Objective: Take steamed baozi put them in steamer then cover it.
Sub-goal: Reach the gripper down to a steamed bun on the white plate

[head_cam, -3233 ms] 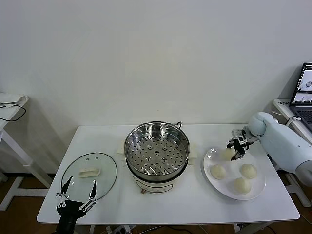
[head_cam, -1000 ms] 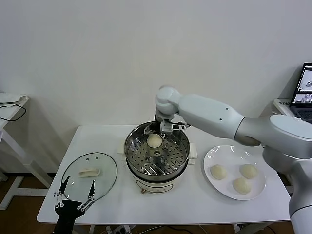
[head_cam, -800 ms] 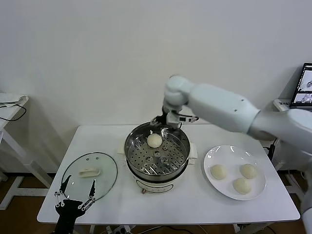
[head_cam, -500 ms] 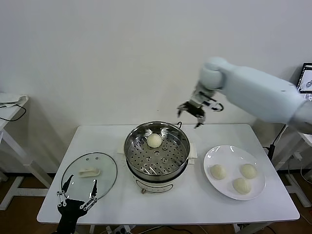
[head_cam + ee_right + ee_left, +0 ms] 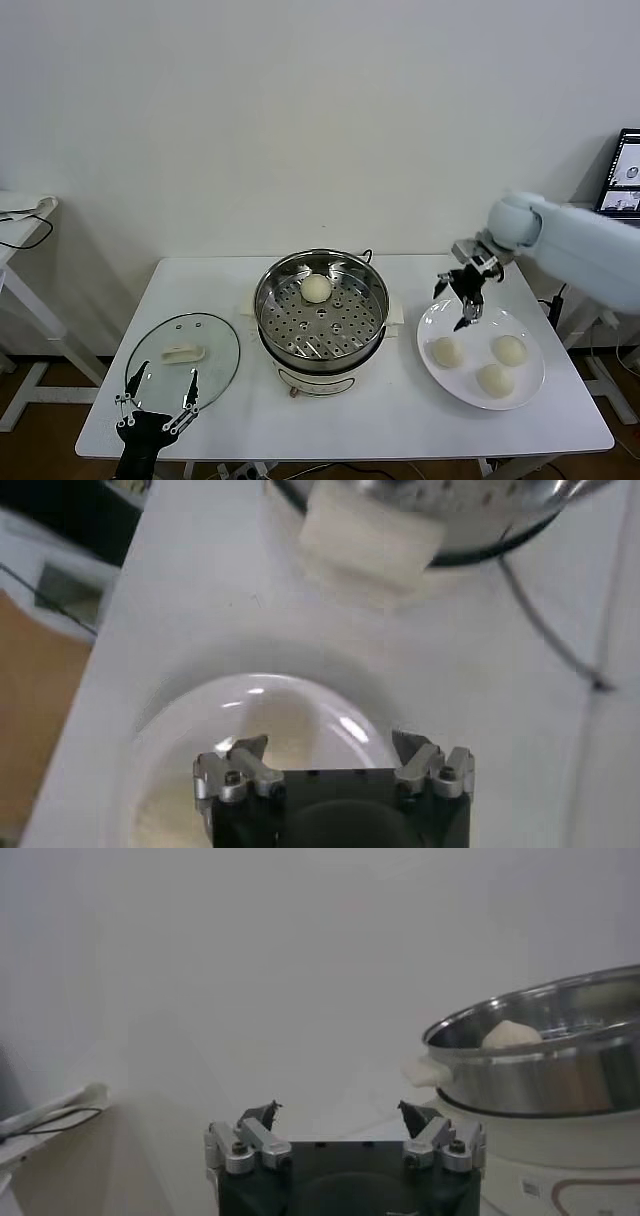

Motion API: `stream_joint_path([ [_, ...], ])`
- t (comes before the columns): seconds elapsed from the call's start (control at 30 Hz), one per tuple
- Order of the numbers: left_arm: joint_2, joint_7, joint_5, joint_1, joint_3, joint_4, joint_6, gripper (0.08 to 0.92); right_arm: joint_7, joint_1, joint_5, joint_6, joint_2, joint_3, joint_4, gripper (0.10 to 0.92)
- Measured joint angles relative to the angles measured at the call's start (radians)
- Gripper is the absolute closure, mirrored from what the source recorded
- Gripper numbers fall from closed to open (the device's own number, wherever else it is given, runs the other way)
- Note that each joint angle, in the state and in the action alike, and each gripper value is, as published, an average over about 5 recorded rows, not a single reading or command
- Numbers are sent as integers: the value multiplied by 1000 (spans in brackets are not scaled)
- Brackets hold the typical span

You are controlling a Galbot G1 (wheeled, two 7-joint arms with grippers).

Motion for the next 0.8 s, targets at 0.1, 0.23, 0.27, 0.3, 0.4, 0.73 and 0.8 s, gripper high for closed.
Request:
stream_joint_path([
  [0.1, -1, 0, 0, 0, 0, 2, -1, 177, 19, -33, -2, -18, -1, 9, -9, 203],
  [0.23, -2, -1, 1, 1, 1, 4, -2, 177, 39, -70, -10, -33, 3, 21, -20, 203],
  [0.27, -2, -1, 1, 2, 1, 5, -2, 177, 44, -77, -13, -36, 4, 22, -22, 203],
  [0.3, -2, -1, 1, 3, 1, 5, -3, 177, 48, -84, -15, -38, 6, 24, -25, 203],
  [0.4, -2, -2, 1, 6, 1, 5, -5, 177, 60, -103, -20, -45, 9, 28, -30, 203],
  [0.73, -5, -3, 1, 5, -5, 5, -10, 177, 93, -143, -27, -66, 16, 44, -38, 263],
  [0.8, -5, -4, 0, 5, -7, 4, -10, 177, 97, -145, -28, -67, 16, 45, -38, 283],
])
